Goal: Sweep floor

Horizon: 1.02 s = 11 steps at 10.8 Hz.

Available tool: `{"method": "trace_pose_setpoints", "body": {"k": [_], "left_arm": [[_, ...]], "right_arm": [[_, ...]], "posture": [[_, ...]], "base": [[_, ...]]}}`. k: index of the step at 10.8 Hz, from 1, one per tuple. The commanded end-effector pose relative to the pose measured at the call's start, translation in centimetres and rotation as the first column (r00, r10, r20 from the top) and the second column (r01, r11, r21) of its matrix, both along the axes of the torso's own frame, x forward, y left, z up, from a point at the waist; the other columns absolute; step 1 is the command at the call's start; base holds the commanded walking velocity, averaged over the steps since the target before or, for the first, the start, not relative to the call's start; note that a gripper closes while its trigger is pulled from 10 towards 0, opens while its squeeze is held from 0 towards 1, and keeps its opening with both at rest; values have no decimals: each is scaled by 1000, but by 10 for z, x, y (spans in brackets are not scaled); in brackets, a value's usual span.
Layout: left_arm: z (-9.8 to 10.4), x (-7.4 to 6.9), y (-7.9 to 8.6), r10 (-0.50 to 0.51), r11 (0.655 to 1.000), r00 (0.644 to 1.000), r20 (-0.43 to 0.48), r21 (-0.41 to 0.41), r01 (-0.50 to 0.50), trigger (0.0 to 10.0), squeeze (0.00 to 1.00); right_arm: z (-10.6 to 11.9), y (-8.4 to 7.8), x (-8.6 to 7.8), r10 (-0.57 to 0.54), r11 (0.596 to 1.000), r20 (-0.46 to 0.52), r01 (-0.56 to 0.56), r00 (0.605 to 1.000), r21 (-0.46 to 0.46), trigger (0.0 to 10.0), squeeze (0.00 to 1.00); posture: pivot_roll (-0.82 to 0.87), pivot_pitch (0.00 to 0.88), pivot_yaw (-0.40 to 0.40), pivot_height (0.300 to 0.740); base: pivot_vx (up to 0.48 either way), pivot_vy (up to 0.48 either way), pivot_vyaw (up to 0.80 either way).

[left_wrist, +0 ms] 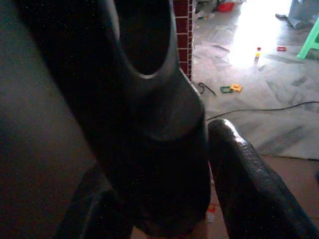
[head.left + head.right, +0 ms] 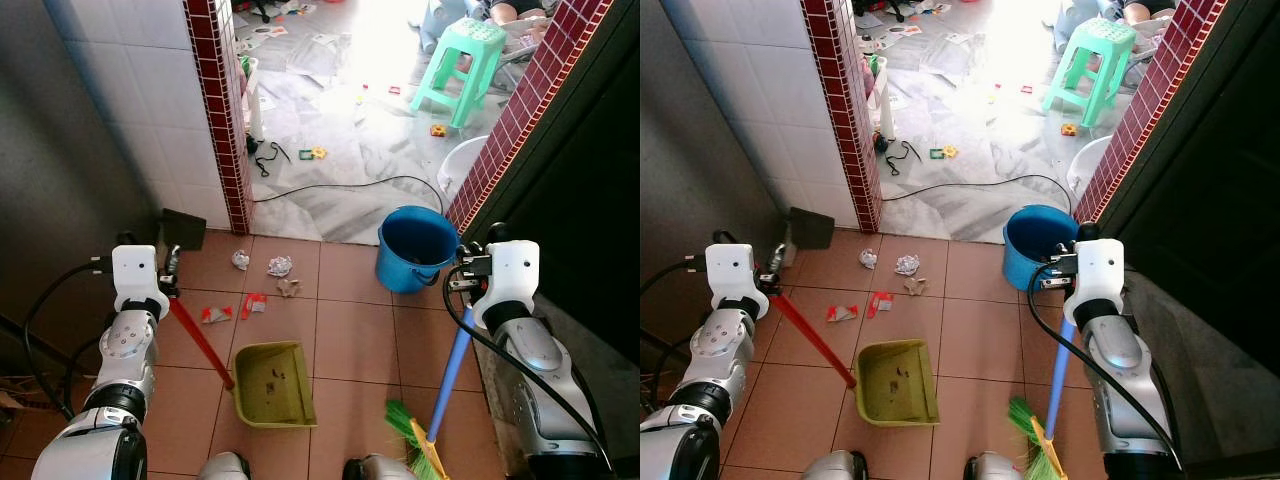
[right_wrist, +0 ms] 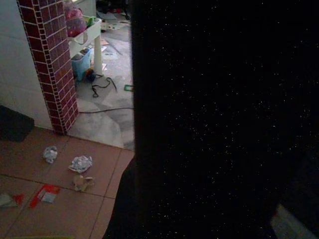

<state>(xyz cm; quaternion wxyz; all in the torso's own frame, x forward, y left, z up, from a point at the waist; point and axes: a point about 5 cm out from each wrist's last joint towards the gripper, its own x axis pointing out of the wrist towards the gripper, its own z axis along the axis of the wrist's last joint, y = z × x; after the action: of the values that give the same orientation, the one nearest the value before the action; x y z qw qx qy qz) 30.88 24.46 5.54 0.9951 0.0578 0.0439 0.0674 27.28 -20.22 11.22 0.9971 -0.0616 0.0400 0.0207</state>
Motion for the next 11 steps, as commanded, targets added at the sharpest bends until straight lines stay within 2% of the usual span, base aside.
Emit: {"method": "trace_pose_setpoints", "body": {"k": [1, 11], "left_arm": [[1, 0, 1, -3, 1000, 1000, 1, 6, 3, 0, 0], [3, 6, -1, -18, 1000, 1000, -9, -8, 18, 0, 0]], "right_arm": [[2, -2, 2, 1, 1000, 2, -1, 1000, -19, 10000, 0], [5, 1, 11, -7, 1000, 20, 7, 1000, -13, 10000, 0]], "posture": [[-155, 60, -57, 740], [-154, 33, -44, 740]], "base": [[0, 0, 0], [0, 0, 0]]}}
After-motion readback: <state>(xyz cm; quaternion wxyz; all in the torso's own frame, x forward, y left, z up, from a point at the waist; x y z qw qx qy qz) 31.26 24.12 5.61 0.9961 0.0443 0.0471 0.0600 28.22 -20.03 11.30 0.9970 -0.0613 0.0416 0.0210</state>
